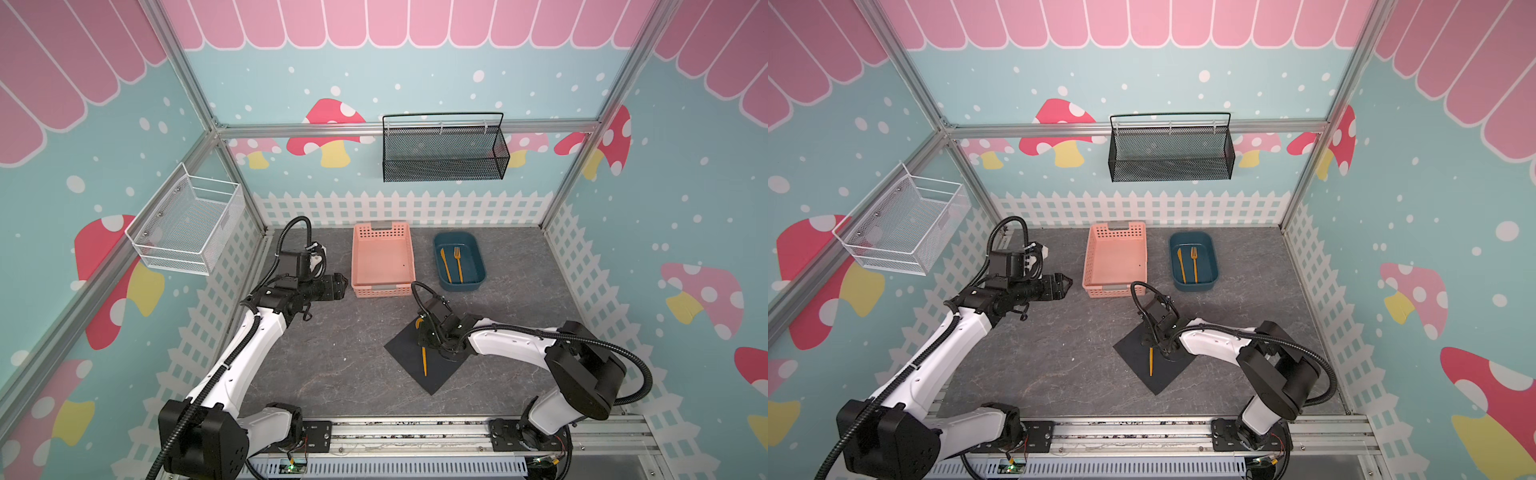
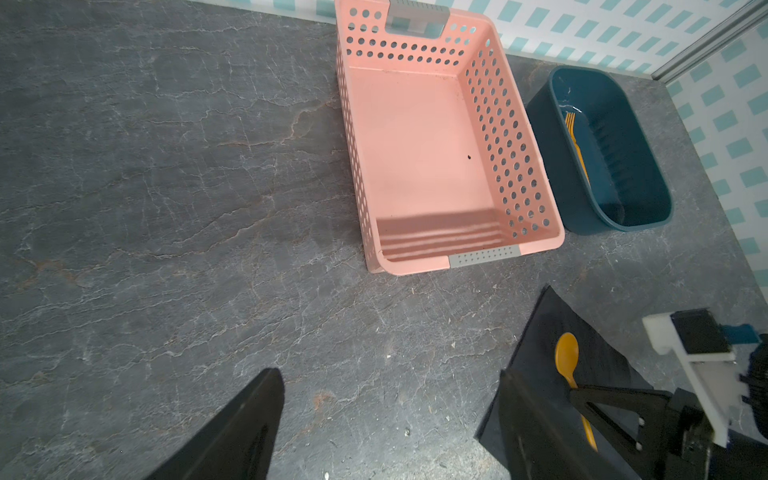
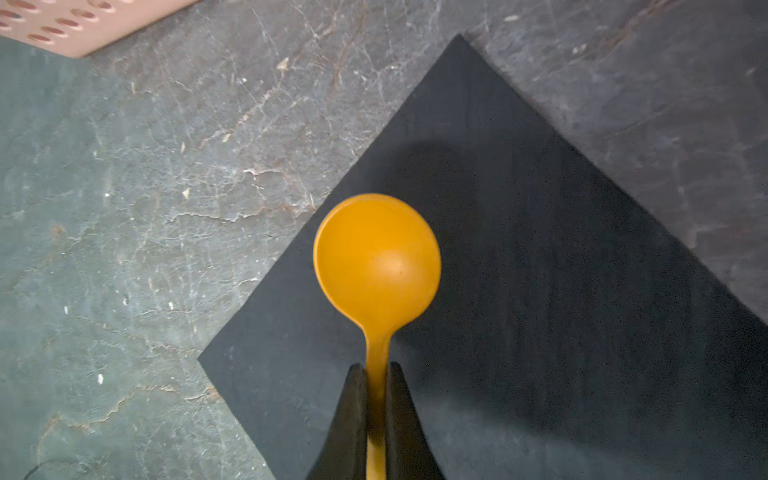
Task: Place the utensils on the paper napkin and roll it up
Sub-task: 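Lift the yellow spoon and carry it over the black napkin, then lower the yellow spoon onto the black napkin with the right gripper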
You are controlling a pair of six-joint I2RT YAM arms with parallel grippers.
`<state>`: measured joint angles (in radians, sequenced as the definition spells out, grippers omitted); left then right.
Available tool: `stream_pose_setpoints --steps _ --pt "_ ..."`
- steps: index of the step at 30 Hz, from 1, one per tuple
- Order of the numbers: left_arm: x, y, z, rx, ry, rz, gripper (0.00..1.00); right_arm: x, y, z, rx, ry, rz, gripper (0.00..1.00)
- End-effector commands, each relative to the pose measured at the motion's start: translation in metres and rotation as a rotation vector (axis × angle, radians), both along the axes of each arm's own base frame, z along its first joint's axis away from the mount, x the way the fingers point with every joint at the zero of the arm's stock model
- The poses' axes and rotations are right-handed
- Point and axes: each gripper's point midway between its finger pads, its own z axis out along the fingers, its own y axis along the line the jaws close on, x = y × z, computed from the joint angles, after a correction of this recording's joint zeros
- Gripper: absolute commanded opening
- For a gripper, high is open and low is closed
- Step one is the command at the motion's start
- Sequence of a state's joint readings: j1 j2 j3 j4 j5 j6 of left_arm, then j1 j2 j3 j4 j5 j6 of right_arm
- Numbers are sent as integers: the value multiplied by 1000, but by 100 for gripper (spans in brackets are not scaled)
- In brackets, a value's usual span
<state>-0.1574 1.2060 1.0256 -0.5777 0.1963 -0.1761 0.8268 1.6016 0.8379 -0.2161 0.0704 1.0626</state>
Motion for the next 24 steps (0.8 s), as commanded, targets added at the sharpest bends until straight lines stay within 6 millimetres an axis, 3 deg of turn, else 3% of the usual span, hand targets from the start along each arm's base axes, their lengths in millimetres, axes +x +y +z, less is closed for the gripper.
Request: stream_pose_setpoints --steps 1,24 --pt "0 0 0 -8 -5 -2 83 5 8 1 11 -9 -2 3" --pt "0 2 1 -5 -10 1 83 12 15 -7 -5 -11 9 4"
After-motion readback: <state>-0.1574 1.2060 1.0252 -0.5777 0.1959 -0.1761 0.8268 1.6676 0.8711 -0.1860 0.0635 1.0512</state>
